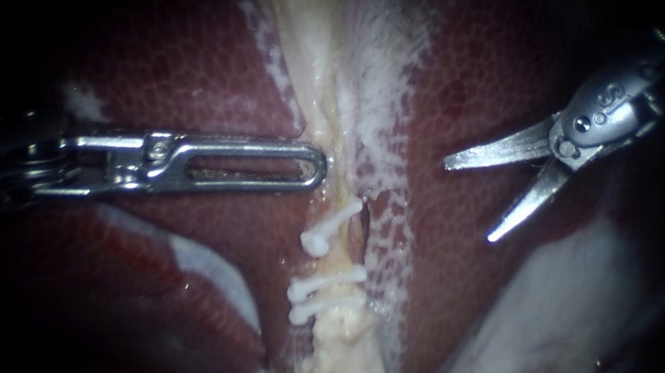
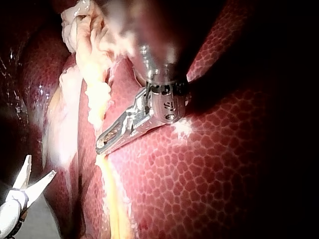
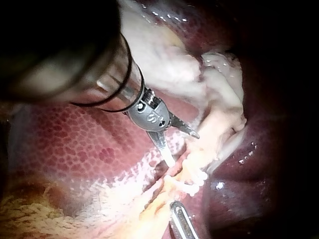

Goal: Go to the cutting position left tube

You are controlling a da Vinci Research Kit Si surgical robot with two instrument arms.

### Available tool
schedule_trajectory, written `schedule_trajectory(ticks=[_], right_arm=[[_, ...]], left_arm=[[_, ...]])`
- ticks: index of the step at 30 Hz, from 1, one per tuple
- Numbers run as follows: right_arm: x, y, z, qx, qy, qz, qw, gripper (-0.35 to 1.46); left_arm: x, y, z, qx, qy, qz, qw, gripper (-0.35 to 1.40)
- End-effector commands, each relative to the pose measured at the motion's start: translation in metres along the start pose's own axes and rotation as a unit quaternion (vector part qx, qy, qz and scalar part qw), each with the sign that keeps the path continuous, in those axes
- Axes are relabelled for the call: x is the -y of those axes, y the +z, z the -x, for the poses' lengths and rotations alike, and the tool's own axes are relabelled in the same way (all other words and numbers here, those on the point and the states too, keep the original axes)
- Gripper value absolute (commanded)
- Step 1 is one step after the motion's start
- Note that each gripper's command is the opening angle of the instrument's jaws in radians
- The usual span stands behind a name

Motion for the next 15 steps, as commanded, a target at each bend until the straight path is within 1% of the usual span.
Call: schedule_trajectory(ticks=[1, 9, 15], right_arm=[[0.0, 0.0, 0.0, 0.0, 0.0, 0.0, 1.0, 1.43], [0.0, 0.0001, 0.0, 0.0, -0.003, 0.0, 1.0, 1.43], [0.0, 0.0006, 0.0004, -0.001, 0.017, 0.001, 0.9999, 1.43]], left_arm=[[0.0, 0.0, 0.0, 0.0, 0.0, 0.0, 1.0, -0.35], [0.0, 0.0, 0.0, 0.0, 0.0, 0.0, 1.0, -0.35], [0.0001, -0.0003, 0.0001, 0.0, 0.0, -0.001, 1.0, -0.35]])
